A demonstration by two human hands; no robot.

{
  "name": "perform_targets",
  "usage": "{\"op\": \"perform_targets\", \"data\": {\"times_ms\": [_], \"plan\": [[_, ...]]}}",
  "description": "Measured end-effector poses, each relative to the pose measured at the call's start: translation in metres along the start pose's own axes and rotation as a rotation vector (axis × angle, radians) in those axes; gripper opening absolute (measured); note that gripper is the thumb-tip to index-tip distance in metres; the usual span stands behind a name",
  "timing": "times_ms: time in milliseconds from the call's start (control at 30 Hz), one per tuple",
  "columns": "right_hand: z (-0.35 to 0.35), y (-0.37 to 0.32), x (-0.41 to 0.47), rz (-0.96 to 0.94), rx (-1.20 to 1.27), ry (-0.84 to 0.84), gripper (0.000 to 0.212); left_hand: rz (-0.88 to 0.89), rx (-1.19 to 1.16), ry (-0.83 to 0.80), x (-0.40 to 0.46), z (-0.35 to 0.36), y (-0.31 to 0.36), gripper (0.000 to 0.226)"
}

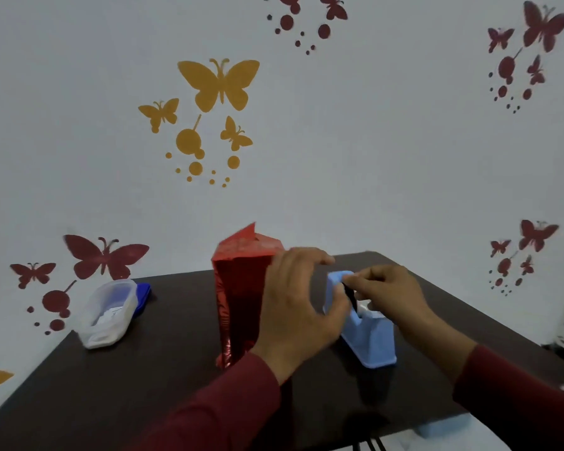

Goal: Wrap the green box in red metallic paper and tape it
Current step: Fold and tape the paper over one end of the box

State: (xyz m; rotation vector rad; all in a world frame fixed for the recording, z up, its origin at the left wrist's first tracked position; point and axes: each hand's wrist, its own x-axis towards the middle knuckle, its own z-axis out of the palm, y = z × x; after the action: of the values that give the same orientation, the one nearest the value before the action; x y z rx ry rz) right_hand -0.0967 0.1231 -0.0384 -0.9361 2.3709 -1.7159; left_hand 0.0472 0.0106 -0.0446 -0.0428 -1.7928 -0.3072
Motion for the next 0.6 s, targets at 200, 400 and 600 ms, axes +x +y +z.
{"op": "perform_targets", "data": {"times_ms": [200, 400, 600], "plan": [[-0.027, 0.037, 0.009, 0.145, -0.307, 0.081, 0.03, -0.141, -0.149, -0.432, -0.045, 0.077, -0.02, 0.063], [-0.026, 0.043, 0.019, 0.581, 0.119, -0.226, 0.031, -0.349, -0.202, -0.519, -0.063, 0.104, -0.041, 0.098], [-0.021, 0.039, 0.032, 0.652, 0.24, -0.287, 0.025, -0.346, -0.227, -0.528, -0.065, 0.105, -0.041, 0.103]]}}
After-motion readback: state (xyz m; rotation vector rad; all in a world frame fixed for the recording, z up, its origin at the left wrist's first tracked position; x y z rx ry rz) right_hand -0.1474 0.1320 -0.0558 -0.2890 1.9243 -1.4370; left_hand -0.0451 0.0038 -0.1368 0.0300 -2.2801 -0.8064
